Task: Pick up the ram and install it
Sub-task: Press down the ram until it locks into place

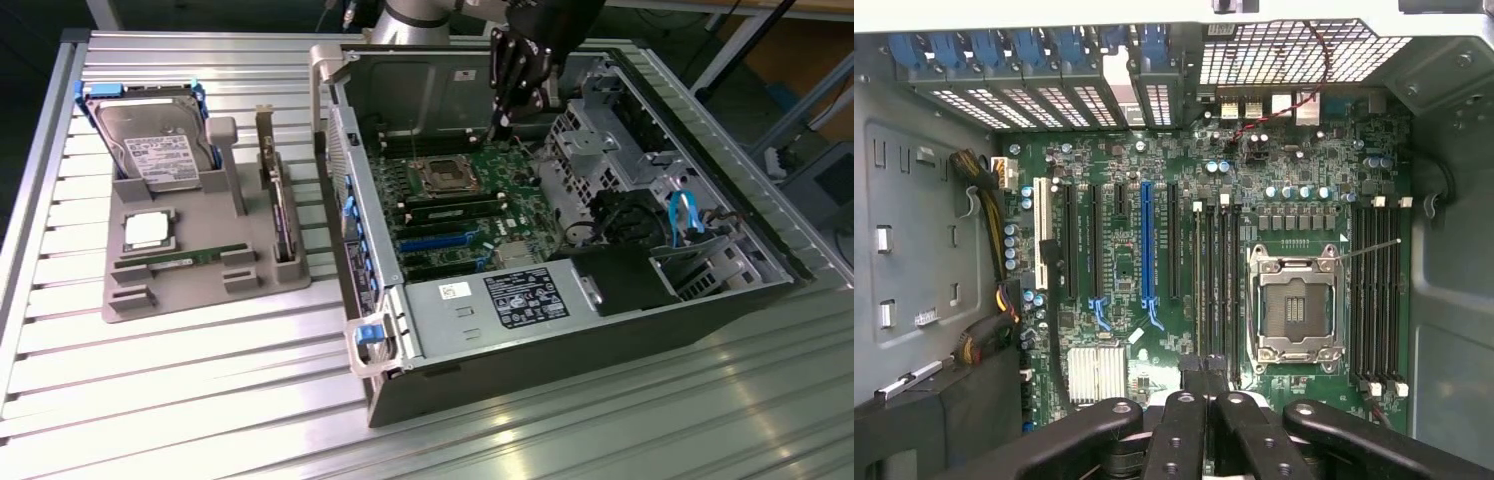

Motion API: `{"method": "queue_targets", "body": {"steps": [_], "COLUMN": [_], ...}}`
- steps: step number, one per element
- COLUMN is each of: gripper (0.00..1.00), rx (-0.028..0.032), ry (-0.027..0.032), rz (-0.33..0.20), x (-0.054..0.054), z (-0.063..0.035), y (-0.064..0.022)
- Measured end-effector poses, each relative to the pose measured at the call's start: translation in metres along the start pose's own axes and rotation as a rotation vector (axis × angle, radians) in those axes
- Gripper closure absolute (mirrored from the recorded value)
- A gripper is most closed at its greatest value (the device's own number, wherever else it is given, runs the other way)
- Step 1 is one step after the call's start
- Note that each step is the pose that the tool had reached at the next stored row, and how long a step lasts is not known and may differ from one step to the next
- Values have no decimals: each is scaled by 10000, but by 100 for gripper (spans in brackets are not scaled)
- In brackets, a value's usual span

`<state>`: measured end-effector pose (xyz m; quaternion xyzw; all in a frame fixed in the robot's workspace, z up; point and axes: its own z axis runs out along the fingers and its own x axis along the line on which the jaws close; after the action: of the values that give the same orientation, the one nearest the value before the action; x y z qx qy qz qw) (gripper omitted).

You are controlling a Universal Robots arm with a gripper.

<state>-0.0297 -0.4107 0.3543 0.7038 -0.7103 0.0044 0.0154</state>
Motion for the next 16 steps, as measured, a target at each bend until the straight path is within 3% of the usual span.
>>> {"method": "queue_targets", "body": {"steps": [10, 16], "gripper": [90, 90], "rx": [0, -31], "ry": [1, -16], "rz": [24, 1076], "x": [0, 0], "z": [0, 0], "y": [0, 0]}}
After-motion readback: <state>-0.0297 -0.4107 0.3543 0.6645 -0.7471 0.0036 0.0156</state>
